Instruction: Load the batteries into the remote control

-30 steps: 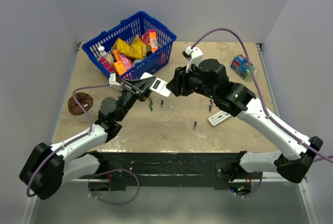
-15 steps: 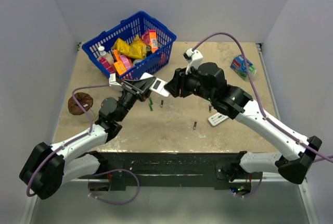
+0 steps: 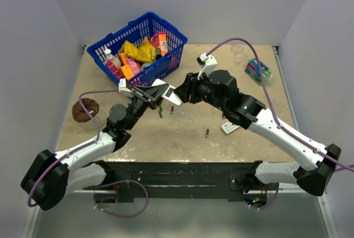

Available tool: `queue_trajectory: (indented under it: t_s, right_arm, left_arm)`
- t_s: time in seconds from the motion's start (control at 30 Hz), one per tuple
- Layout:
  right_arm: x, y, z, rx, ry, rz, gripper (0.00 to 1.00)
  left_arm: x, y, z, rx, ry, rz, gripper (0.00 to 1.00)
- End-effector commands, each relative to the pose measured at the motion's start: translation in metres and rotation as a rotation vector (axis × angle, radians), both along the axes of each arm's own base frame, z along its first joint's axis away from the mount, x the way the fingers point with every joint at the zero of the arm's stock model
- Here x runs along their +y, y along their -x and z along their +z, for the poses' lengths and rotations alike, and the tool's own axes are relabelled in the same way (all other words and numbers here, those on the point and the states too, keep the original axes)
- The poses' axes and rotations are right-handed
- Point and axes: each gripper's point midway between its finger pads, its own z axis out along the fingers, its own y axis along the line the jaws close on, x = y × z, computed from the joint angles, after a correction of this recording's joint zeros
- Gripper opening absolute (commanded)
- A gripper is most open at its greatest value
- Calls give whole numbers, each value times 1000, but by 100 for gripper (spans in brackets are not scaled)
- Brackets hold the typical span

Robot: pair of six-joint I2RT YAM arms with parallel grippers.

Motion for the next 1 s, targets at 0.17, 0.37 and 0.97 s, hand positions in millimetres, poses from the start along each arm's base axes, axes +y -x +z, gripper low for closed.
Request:
queue_trajectory:
  t_s: [0.17,0.37,0.97]
  right_arm:
    - [-13,-9,-31,59,63,-96,48]
    - [-6,-9,21,-50,51,-25,62]
    - [-46,95,75,-870,426,702,76]
  left_arm:
    - [12,27,85,-238,171,-15,0]
    - [8,22,51,-191,79,-3,0]
    - [-29,20,3,-121,-330,-270,0]
